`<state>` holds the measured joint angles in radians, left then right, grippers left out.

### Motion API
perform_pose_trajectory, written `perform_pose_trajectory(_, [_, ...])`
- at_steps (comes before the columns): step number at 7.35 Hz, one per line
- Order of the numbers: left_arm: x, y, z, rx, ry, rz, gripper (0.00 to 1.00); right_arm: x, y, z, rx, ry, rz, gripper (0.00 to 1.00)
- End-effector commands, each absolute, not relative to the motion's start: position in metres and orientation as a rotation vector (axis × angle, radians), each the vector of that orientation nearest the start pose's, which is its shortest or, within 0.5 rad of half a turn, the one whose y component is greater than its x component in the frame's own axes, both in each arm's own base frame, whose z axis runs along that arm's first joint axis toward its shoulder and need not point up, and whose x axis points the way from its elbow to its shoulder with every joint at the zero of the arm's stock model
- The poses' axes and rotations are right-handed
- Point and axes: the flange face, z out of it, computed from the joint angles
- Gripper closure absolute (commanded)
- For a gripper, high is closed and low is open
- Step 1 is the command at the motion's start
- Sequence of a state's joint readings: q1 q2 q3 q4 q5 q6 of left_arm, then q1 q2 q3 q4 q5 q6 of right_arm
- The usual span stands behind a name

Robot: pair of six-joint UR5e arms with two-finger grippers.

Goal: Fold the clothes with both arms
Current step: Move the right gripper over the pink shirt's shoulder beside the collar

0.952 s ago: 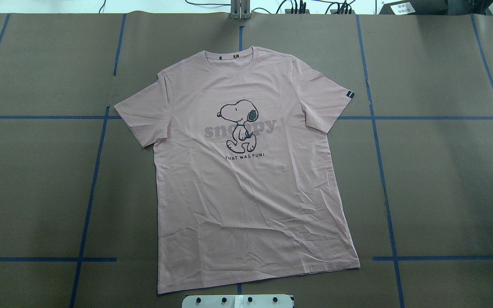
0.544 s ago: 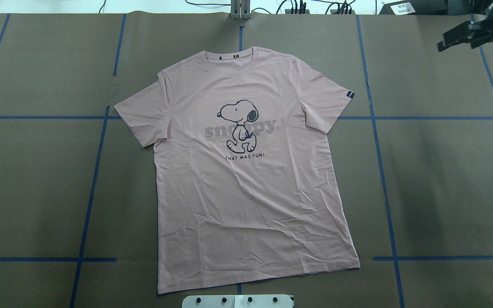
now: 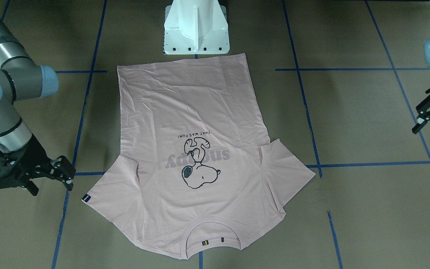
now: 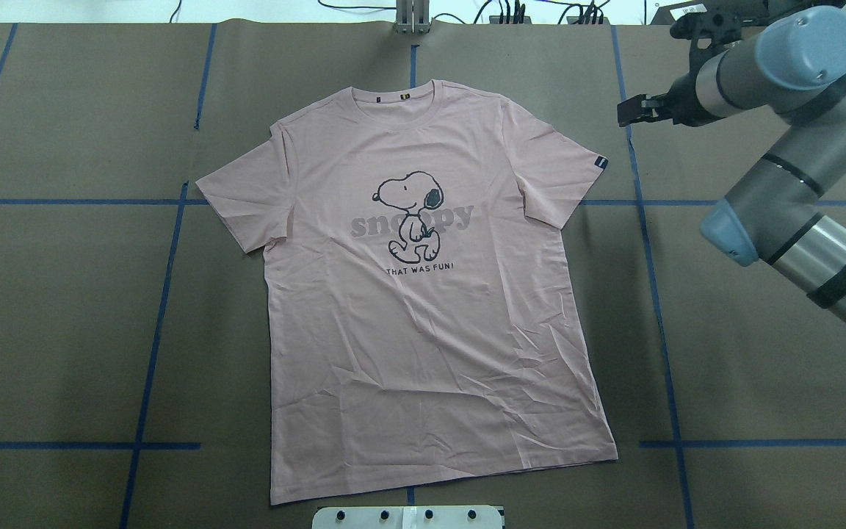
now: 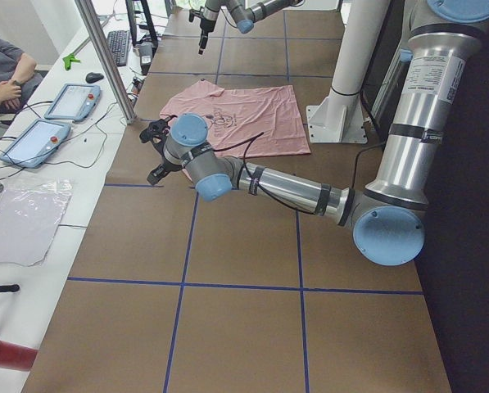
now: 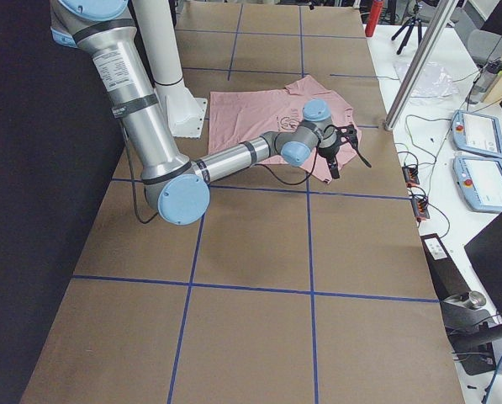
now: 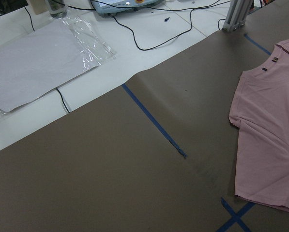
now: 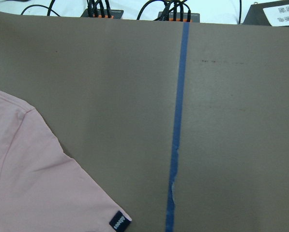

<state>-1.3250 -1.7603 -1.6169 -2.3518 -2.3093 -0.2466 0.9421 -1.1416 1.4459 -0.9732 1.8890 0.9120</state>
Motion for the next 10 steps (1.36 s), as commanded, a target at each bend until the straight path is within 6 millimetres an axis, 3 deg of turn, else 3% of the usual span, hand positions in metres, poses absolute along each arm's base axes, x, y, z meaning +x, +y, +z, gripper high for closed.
perform_pose_trajectory(1, [0.081,-0.575,0.445,0.775,0.876,0.369,0.00,-0.371,-0.619,0.441,0.458,-0.852,0.200,0.27])
perform_pose_trajectory(2, [0.082,-0.575,0.445,0.774,0.878,0.369,0.00,-0.387,-0.628,0.438,0.451,-0.844,0.216,0.30])
perform_pose_trajectory(4, [0.082,-0.575,0.445,0.774,0.878,0.369,0.00,-0.407,-0.620,0.441,0.457,-0.829,0.226,0.30])
perform_pose_trajectory(6, [0.082,-0.575,0.445,0.774,0.878,0.369,0.00,-0.410,-0.616,0.449,0.449,-0.817,0.224,0.39])
perform_pose_trajectory(10, [0.082,-0.575,0.446,0.772,0.878,0.370,0.00,-0.409,-0.615,0.456,0.446,-0.799,0.219,0.40])
